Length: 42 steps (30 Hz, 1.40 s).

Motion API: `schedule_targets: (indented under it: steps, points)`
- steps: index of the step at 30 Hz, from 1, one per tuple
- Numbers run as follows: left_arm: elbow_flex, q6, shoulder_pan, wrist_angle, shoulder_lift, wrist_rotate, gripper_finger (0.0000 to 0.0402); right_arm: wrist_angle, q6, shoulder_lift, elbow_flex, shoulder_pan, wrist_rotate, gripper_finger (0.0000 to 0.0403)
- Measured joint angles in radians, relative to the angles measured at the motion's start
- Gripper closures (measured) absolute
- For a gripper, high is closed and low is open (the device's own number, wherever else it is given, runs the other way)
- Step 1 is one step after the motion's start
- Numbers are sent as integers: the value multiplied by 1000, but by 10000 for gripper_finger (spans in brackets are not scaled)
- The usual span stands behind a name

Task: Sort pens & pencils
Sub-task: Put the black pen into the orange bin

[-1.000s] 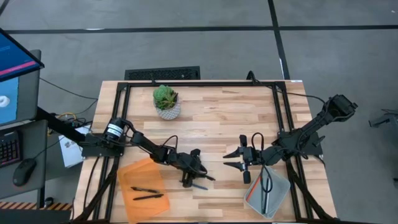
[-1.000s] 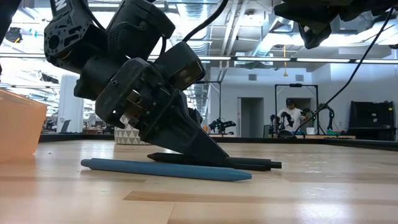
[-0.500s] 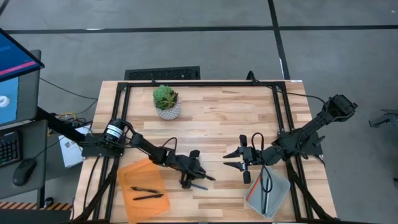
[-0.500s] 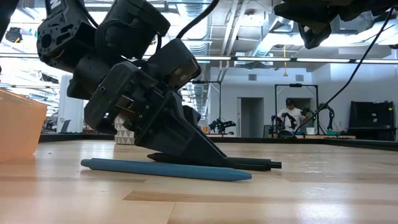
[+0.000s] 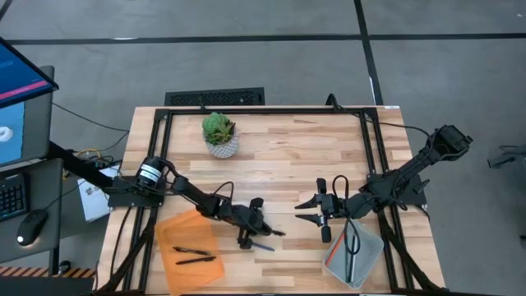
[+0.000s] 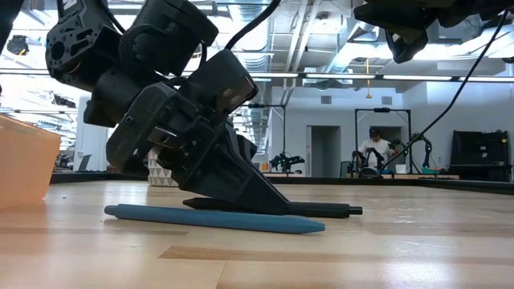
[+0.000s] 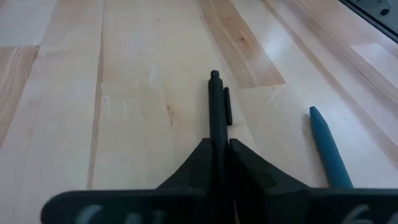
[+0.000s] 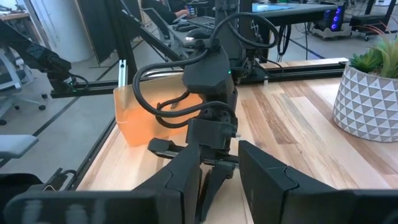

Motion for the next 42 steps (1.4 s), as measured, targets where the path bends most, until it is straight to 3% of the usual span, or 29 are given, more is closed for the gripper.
schedule_targets:
  steps: [18, 25, 42]
  points:
    - [0, -54, -7, 13, 2, -142, 382, 2, 0, 0, 0, 0, 0, 269]
    - [16, -42, -6, 22, -16, -150, 382, 8, 15, 0, 0, 0, 0, 269]
    - [205, 85, 8, -383, -104, -251, 382, 8, 16, 0, 0, 0, 0, 269]
